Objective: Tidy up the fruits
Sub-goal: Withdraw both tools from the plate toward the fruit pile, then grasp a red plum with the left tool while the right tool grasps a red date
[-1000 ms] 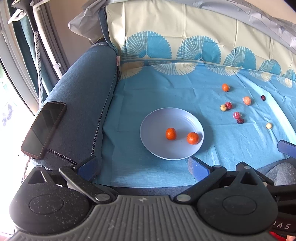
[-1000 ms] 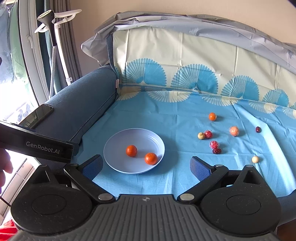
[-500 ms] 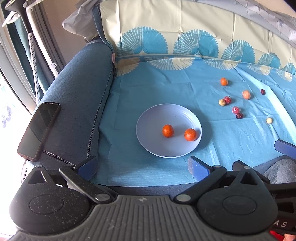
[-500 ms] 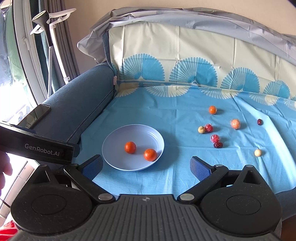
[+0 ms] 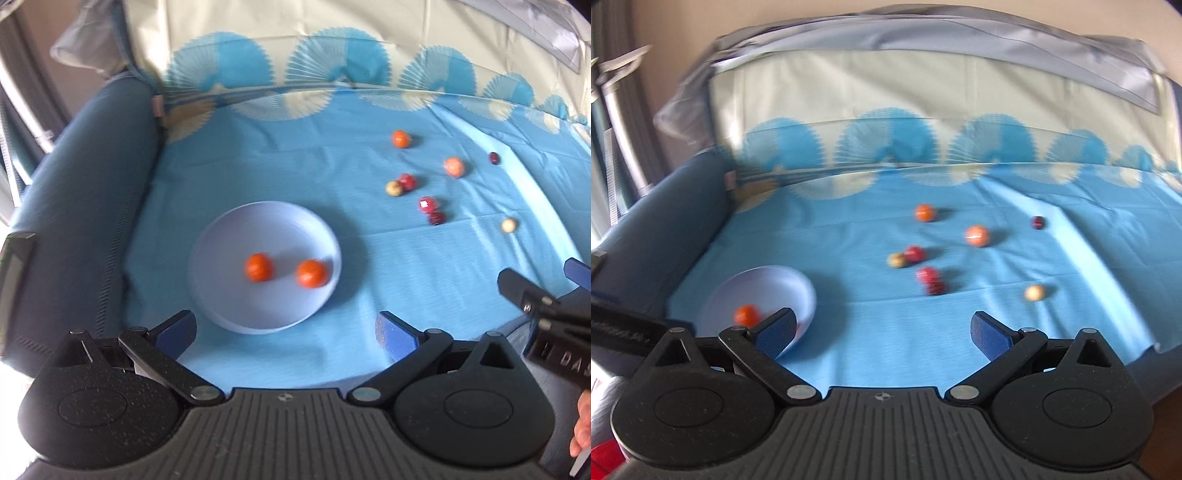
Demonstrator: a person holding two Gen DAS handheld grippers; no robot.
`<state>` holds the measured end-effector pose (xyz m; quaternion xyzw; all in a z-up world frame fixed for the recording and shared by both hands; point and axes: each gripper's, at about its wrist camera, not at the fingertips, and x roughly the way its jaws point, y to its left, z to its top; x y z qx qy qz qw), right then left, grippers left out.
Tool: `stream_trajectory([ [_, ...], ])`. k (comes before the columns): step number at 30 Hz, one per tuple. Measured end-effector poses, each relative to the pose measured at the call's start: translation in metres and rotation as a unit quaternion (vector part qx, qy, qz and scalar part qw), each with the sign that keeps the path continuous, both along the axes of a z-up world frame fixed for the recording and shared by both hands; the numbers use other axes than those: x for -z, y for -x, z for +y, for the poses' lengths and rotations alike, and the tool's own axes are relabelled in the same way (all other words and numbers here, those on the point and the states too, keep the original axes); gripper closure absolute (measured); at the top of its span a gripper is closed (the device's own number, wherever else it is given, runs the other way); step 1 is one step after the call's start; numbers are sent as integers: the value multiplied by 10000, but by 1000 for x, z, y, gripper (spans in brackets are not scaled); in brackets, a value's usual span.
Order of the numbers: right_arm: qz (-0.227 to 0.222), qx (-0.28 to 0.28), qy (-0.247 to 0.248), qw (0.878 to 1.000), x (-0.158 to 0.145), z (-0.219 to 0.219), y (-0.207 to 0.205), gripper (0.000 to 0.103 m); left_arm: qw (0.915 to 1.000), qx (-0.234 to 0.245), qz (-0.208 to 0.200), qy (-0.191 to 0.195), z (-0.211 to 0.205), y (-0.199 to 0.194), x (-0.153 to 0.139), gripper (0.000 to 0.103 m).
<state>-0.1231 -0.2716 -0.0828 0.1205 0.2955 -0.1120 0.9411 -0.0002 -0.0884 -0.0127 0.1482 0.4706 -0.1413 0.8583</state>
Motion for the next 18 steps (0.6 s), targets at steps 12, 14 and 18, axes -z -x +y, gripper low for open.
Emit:
stream_trajectory([
  [12,104,887,61,9960,55,-189,-117,1,9968,512,585,190,-158,-106,80,0],
  [14,197,931,22,9955,74,-216,-148,2,9951,517,788,294,-178,-125,98,0],
  [18,301,991,69,9946,110,-252,-201,2,9924,386,1109,361,-209,-157,133,0],
])
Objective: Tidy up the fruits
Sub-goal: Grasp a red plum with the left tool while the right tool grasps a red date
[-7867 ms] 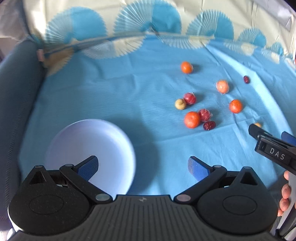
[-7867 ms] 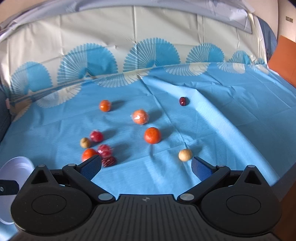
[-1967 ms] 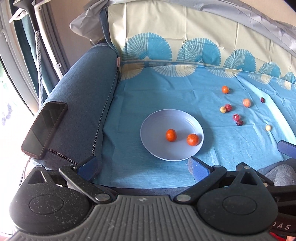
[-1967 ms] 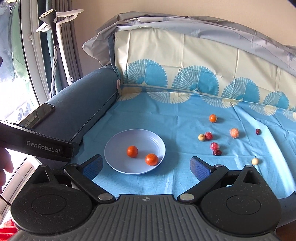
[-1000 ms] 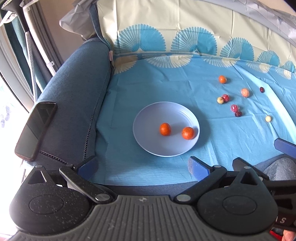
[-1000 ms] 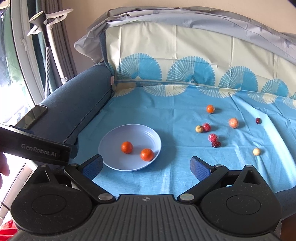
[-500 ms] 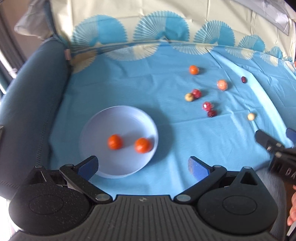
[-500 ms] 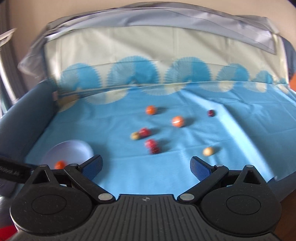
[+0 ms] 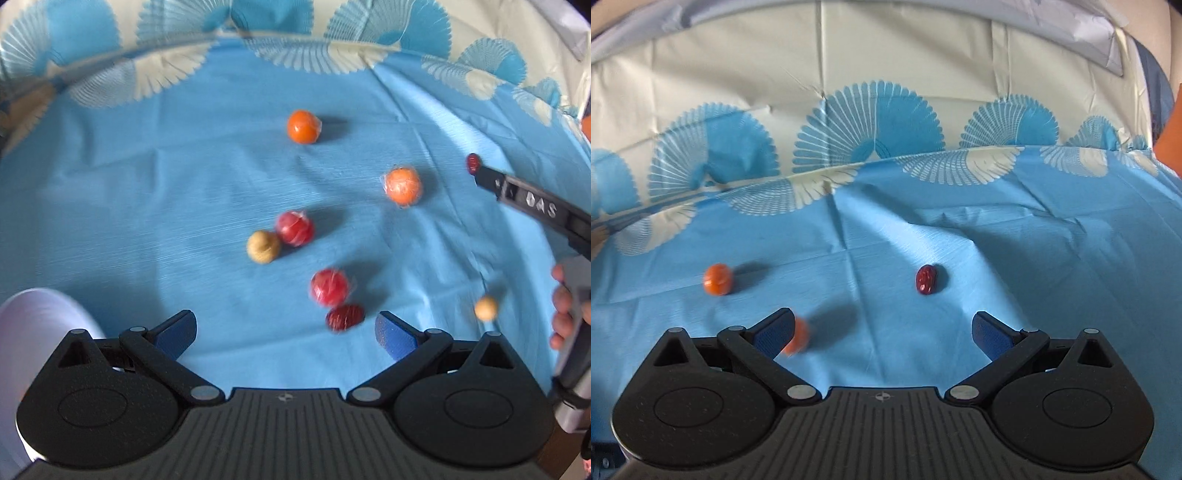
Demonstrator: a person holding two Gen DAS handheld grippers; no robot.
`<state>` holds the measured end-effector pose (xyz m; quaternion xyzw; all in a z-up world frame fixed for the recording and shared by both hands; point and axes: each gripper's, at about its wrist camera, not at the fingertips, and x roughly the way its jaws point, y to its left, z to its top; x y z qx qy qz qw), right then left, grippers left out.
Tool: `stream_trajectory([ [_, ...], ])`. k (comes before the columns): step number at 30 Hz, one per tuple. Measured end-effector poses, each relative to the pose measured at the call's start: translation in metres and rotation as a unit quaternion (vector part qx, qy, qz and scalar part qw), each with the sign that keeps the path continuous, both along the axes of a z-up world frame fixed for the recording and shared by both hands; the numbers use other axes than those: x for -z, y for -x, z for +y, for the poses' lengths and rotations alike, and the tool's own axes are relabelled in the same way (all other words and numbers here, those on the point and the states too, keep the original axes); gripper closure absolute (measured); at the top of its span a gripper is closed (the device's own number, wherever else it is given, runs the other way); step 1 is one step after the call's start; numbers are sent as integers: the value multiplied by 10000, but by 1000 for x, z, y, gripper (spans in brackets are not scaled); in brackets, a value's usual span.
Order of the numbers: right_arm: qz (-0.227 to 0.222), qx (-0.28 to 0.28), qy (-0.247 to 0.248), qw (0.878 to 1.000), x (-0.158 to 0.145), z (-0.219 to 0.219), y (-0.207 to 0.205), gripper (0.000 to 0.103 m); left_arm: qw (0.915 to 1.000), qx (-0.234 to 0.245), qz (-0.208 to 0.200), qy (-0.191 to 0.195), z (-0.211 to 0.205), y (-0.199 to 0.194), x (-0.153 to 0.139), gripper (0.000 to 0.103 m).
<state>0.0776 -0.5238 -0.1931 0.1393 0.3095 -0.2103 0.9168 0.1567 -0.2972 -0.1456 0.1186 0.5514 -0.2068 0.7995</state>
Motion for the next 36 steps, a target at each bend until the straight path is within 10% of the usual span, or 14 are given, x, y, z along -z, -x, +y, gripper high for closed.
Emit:
stream_trajectory([
  [15,231,290,79,9993,64,-47,-67,32,9995,82,284,-93,-35,-30,49,1],
  [17,250,323,167,9990,63,-47,-64,43,9994,86,325,-69,-35,-28,49,19],
  [19,291,328,245,9987,58,-48,-61,82,9995,178,190,-199,-36,-23,42,48],
  [20,300,324,167,9989,56,-48,-58,82,9992,289,250,-96,-35,-22,39,70],
  [36,-1008,-441,429,9930,-76,68,77,82,9970,-24,-683,353,82,53,-81,71],
])
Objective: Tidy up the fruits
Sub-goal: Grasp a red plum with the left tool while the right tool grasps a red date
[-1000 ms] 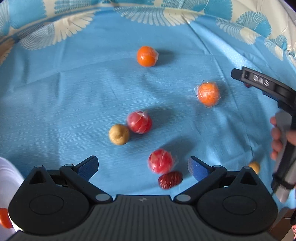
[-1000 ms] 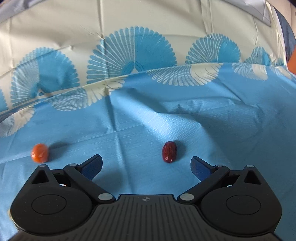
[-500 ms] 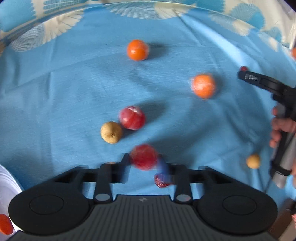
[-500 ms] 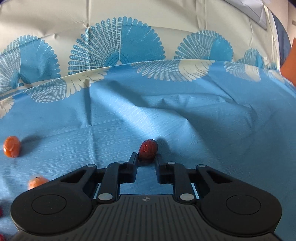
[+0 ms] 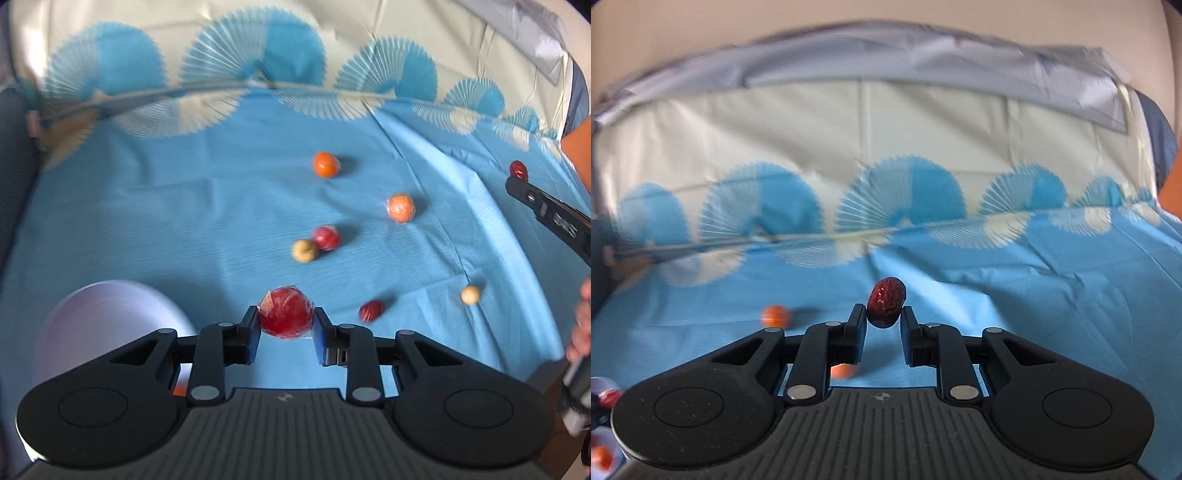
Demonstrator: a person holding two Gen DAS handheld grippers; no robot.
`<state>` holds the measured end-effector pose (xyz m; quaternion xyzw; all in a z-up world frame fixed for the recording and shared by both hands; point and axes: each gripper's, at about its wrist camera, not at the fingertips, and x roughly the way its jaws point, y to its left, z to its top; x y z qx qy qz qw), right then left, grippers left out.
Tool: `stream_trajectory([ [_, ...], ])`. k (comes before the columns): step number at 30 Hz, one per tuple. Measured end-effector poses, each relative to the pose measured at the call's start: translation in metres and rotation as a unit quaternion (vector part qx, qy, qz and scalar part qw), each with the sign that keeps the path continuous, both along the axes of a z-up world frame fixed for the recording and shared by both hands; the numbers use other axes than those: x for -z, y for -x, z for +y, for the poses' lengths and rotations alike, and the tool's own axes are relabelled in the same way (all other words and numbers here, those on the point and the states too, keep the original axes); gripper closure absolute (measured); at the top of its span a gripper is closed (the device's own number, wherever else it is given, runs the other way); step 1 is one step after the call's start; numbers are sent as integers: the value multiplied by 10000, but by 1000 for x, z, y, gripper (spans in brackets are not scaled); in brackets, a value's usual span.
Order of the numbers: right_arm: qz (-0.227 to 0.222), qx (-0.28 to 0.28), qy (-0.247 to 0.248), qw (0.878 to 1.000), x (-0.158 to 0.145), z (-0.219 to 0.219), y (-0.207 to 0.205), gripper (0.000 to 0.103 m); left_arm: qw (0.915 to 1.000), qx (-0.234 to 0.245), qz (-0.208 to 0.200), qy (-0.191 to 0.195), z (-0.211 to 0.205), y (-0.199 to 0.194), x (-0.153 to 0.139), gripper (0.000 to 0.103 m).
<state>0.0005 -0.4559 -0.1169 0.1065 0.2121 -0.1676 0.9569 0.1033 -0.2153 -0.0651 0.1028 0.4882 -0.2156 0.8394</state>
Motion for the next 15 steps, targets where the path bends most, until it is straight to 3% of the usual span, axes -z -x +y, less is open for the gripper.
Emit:
stream_trajectory([
  [6,-387,-844,-64,9957,-47,105,60,82,9990,-335,-279,3,71,47,-54,71],
  [15,-72,-1958,-287,9802,-66,228,117,82,9954,-805,-515,-6,173,111,-90,71],
])
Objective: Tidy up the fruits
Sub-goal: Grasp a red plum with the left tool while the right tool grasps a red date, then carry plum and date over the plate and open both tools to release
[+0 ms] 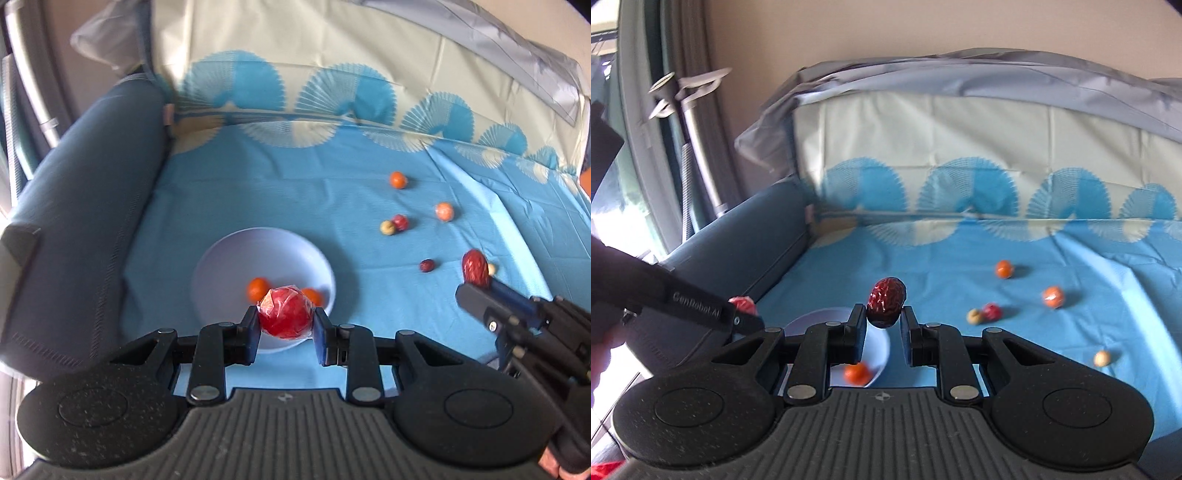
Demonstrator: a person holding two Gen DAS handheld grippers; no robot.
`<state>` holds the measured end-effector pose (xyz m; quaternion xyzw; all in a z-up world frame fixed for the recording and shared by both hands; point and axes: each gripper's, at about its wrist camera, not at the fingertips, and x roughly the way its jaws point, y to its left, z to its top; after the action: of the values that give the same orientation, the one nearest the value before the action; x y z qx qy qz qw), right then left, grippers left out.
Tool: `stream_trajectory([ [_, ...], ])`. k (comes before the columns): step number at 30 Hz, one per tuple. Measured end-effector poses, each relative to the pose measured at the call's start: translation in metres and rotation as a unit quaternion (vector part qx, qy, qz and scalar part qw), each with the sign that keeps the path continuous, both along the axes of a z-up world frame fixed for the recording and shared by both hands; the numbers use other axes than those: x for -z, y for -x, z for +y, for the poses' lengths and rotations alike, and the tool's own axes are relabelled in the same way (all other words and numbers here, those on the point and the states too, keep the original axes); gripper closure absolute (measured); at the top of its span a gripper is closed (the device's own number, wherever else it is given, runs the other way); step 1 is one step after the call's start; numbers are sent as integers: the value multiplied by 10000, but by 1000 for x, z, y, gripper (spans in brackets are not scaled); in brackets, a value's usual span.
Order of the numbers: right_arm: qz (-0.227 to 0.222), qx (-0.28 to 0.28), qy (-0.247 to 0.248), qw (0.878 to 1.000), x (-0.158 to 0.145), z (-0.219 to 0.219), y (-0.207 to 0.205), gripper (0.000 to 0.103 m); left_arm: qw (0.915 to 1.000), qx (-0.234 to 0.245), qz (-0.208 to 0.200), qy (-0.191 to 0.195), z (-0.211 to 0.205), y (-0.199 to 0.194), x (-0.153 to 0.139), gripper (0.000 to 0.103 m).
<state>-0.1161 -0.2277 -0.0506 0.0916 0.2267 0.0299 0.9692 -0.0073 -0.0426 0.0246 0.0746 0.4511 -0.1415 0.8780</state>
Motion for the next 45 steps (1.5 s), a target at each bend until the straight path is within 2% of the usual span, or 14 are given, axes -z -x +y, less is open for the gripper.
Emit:
stream_trajectory([
  [9,53,-440,431,9981,-12,64,35,82,9991,-383,-83,152,71,41,-3,71],
  [18,44,-657,714,9953,-17,96,44,82,9980,-528,-199,293,103,52,-9,71],
  [33,194,-735,717,9945,-11,97,33,82,9983,-522,-126,209,98,39,-5,71],
  [45,414,-770,609,9943,2,92,0,82,9992,-396,40,-14,77,3,9,71],
])
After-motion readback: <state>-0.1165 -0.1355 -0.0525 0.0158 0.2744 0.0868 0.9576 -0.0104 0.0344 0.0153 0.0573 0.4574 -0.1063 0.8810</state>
